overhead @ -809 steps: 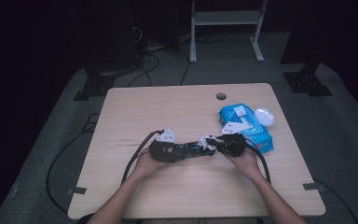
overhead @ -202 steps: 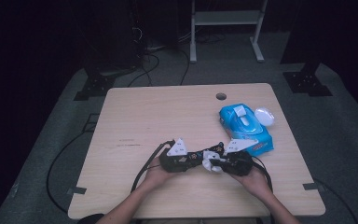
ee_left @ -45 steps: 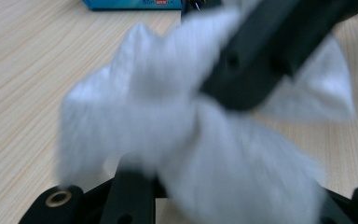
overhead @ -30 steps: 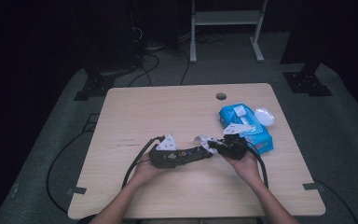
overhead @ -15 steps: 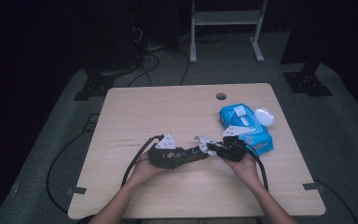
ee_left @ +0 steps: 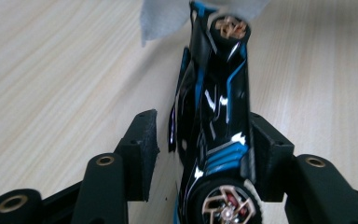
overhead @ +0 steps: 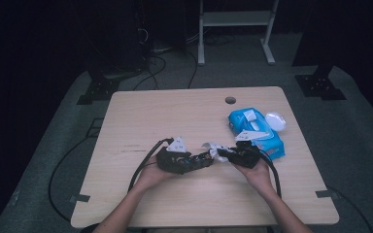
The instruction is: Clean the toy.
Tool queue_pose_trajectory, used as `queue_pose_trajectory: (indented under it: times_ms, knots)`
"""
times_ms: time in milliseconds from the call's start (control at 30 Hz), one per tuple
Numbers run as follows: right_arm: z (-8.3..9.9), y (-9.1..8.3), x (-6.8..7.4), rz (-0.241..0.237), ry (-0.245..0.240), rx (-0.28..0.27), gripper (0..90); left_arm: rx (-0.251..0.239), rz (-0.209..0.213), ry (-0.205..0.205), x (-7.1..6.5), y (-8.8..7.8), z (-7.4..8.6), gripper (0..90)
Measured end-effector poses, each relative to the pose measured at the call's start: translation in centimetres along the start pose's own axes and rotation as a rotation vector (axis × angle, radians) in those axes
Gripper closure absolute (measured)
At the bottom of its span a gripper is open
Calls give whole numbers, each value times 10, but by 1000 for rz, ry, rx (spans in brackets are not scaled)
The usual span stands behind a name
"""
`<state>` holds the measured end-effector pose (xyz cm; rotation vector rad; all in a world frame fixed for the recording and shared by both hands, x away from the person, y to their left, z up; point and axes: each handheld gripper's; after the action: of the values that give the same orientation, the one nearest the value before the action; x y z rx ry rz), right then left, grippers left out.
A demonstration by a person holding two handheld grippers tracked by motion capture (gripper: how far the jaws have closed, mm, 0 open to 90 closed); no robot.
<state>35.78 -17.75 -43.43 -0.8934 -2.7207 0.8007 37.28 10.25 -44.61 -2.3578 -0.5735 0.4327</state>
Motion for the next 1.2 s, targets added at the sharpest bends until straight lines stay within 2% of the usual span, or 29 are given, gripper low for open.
queue_pose_trajectory:
  times_ms: [100, 233, 267, 367, 467, 633, 767, 800, 833, 900, 967, 1067, 1100, 1133, 1167, 1200]
  knots:
    - [2, -5, -1, 4, 3, 1, 834, -4, 15, -2, -3, -1, -7, 476]
    - [7, -12, -3, 14, 9, 8, 834, 31, 9, 27, -7, 7, -14, 461]
    - [10, -13, -5, 13, 19, 8, 834, 57, 6, 34, -9, 11, -16, 454]
    - [12, -13, -6, 9, 30, 5, 834, 79, -1, 41, -10, 16, -20, 454]
    - [14, -8, -5, -3, 31, 15, 834, 99, 15, 43, -12, 22, -29, 469]
    - [15, -3, -5, -9, 23, 27, 834, 179, -5, 54, -15, 31, -38, 469]
    - [15, 0, -5, -14, 26, 28, 834, 218, -17, 52, -15, 37, -41, 488]
    - [15, 0, -5, -14, 26, 31, 833, 227, -31, 63, -17, 38, -42, 489]
    - [15, 1, -5, -21, 27, 35, 834, 237, -52, 90, -19, 38, -44, 556]
    - [16, 3, -5, -29, 31, 41, 834, 255, -37, 99, -20, 38, -45, 570]
    - [17, 5, -4, -34, 30, 41, 834, 256, -34, 101, -21, 38, -45, 572]
    - [17, 6, -4, -45, 29, 42, 833, 222, -9, 89, -20, 36, -45, 573]
    - [16, 6, -4, -46, 27, 39, 834, 203, -1, 84, -20, 34, -45, 573]
    - [15, 4, -6, -50, 34, 25, 833, 149, 21, 75, -21, 29, -44, 573]
    - [15, 4, -6, -50, 34, 25, 833, 149, 21, 75, -21, 29, -44, 573]
    - [13, 0, -7, -56, 38, 4, 833, 99, 32, 59, -23, 23, -44, 573]
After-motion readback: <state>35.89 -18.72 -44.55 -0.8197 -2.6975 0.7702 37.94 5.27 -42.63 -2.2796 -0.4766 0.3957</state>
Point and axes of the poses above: each handheld gripper's, and its own axes: y roughly forward along the jaws, z roughly out of its underside, x roughly to its left, and after that the axes turned 14 degrees about -y, right-handed
